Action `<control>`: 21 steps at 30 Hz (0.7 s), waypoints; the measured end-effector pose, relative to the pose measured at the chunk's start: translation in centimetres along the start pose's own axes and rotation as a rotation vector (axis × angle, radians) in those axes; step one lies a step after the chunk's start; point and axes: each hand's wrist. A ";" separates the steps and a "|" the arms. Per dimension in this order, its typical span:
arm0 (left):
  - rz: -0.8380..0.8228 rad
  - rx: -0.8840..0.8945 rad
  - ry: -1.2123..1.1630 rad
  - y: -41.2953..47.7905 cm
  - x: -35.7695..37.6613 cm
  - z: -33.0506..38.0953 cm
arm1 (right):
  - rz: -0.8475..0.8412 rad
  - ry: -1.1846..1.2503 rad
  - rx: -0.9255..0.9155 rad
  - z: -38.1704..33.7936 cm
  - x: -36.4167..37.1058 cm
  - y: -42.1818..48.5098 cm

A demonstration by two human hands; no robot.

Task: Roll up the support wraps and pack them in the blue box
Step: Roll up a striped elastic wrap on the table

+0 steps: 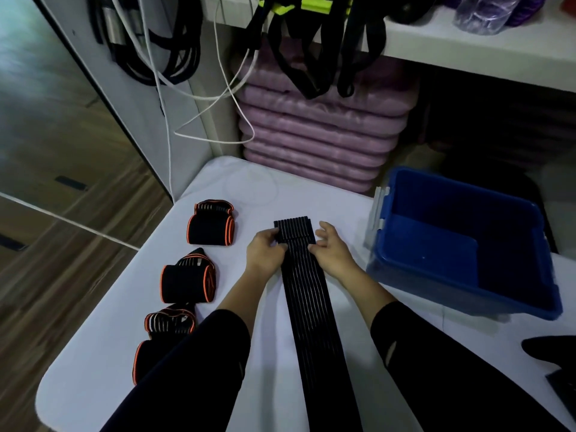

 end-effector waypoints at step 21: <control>-0.036 -0.029 0.100 -9.5 1.4 -2.5 | -0.022 -0.501 -0.211 6.3 -0.3 -8.4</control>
Point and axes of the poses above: each hand's wrist, its own y-axis towards the middle knuckle, its own x-axis out of the palm, z = x × y, and after that the axes turned 9 degrees about x, right-handed
